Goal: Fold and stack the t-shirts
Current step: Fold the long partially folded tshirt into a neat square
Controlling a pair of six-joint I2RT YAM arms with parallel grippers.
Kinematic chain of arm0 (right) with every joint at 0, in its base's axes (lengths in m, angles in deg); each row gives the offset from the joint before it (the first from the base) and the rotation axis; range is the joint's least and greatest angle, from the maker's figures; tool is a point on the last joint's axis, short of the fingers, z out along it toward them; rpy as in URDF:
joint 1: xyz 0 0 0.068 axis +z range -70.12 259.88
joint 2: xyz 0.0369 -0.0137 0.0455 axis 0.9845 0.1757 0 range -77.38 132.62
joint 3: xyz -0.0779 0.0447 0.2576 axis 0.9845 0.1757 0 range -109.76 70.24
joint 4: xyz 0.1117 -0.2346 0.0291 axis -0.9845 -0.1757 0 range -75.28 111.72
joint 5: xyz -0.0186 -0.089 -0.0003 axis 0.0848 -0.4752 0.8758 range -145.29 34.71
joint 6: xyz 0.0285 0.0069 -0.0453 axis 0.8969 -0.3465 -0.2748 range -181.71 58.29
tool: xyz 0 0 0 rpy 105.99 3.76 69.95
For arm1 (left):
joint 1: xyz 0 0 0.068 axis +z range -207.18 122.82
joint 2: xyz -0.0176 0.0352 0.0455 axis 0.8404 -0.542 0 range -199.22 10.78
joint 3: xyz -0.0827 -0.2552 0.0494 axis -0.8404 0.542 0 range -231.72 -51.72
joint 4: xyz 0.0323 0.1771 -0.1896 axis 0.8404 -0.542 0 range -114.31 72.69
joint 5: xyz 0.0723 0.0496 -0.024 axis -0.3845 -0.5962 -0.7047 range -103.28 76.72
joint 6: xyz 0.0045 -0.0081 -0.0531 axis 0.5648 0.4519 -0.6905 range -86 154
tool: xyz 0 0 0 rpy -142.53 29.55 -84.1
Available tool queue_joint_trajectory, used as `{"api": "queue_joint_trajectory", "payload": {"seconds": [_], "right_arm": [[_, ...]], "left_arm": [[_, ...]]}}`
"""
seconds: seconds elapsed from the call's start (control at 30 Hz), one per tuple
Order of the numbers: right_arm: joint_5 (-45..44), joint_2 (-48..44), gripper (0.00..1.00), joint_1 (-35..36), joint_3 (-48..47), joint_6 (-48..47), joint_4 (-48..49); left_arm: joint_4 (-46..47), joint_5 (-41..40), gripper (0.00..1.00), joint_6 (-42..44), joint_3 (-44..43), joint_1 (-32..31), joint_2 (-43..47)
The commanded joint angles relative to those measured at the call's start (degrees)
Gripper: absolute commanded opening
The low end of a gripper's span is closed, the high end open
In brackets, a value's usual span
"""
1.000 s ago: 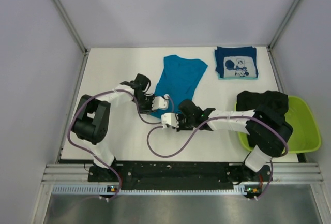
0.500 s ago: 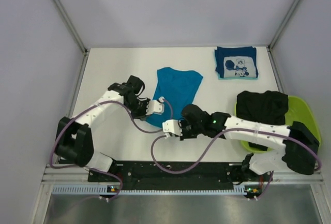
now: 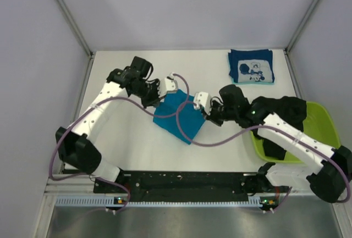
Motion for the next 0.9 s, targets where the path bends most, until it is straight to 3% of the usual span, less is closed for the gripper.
{"api": "queue_joint_trajectory", "payload": {"seconds": [0.0,0.33,0.6,0.63,0.7,0.77,0.87], "right_arm": [[0.21,7.19,0.00,-10.12,-4.40,2.40,4.19],[-1.11,24.50,0.00,-22.00,-8.97,6.61,9.47],[-2.78,34.97,0.00,-25.69,-12.67,11.09,9.56],[-3.13,35.85,0.00,-25.87,-13.28,11.71,9.47],[-4.79,37.95,0.00,-25.96,-14.60,13.20,9.73],[-6.99,40.32,0.02,-26.66,-16.44,15.92,9.82],[-11.64,44.37,0.18,-29.03,-20.83,24.08,9.30]], "left_arm": [[11.89,-9.57,0.00,-5.85,-10.25,0.46,-10.77],[11.36,-17.75,0.00,-8.22,-37.33,0.28,-39.34],[21.80,-23.20,0.00,-7.78,-37.36,-2.00,-44.98],[23.47,-24.16,0.04,-7.87,-36.66,-2.35,-45.51],[26.38,-25.92,0.31,-8.39,-36.39,-2.88,-46.39],[29.54,-29.15,0.52,-10.14,-37.08,-3.06,-47.62],[30.79,-32.69,0.63,-13.66,-42.16,-2.80,-50.16]]}}
